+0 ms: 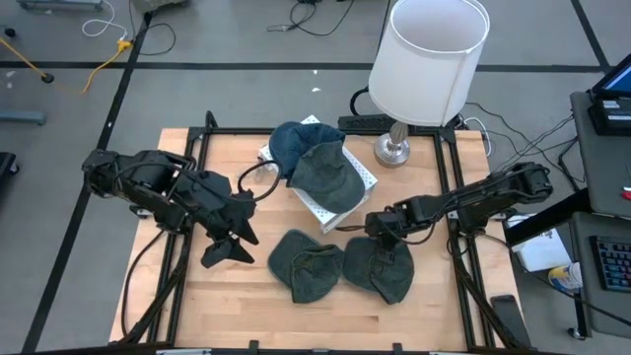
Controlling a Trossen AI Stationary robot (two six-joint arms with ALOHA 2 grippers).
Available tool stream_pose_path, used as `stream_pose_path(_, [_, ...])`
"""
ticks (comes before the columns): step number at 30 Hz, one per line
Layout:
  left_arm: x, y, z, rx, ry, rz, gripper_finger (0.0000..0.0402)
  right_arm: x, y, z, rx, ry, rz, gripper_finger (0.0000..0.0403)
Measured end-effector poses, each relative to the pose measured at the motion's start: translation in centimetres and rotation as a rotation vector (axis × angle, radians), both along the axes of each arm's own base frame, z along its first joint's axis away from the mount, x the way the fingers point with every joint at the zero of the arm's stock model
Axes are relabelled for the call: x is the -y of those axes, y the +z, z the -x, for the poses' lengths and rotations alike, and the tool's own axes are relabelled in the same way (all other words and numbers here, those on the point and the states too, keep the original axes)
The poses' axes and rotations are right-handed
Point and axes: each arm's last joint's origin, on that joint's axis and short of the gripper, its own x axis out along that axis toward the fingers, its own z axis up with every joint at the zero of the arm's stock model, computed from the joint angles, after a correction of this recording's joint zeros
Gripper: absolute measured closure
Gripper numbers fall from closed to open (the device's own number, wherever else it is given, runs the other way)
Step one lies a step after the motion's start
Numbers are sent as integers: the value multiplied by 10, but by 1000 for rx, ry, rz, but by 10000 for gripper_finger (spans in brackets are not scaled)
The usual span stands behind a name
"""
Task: Pick & Place hat
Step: Stack the right gray cap on the gray cap on the shelf
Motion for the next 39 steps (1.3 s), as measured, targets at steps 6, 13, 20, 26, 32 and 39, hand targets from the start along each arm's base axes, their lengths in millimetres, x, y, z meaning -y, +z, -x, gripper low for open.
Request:
stream_pose_path(6, [0, 0, 0, 0, 0, 0, 144, 0, -4, 3, -22, -17, -30, 368])
stream_pose_path(13, [0, 0, 0, -2, 3, 3, 144, -5, 6, 10, -7, -40, -70, 396])
stream_pose_path(20, [0, 0, 0, 0, 1, 0, 144, -14, 41, 35, -1, -70, -21, 399])
stream_pose_path(26, [-2, 0, -1, 19, 41, -50, 144, -24, 84, 50, 116, -62, 104, 400])
stream_pose_path(32, [-5, -1, -3, 44, 113, -118, 144, -33, 127, 51, 272, -54, 229, 400])
stream_pose_path(39, [-6, 0, -4, 65, 152, -139, 144, -40, 169, 45, 440, -30, 318, 400])
